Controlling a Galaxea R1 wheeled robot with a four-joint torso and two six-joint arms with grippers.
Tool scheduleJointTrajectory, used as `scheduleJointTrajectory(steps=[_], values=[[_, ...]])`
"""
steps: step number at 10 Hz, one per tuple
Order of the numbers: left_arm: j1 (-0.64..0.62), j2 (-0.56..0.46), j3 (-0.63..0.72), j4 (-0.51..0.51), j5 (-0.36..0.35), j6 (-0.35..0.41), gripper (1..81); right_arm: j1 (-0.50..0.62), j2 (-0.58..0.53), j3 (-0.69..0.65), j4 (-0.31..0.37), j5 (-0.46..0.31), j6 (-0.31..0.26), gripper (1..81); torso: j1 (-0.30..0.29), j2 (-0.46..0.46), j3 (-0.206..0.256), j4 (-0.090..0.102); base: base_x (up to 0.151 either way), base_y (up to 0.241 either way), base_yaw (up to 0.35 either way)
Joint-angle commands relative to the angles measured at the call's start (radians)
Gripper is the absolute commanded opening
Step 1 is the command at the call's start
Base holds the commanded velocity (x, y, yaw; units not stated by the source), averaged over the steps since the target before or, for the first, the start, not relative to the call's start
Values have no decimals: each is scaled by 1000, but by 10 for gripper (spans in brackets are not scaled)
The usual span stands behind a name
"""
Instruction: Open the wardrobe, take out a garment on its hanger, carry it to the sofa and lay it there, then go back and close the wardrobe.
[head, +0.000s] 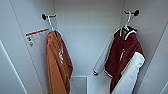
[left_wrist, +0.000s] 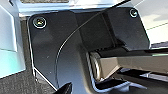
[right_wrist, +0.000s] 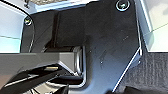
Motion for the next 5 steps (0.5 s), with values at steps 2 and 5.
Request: scheduleJointTrajectory(steps=[2,5], values=[[-49,15,-4,6,58,5,811,31,3,5,6,-56,3,811,0,0,0,-98,0,0,0],[-74,4,2,9,58,7,811,31,0,0,6,-55,3,811,0,0,0,-157,0,0,0]])
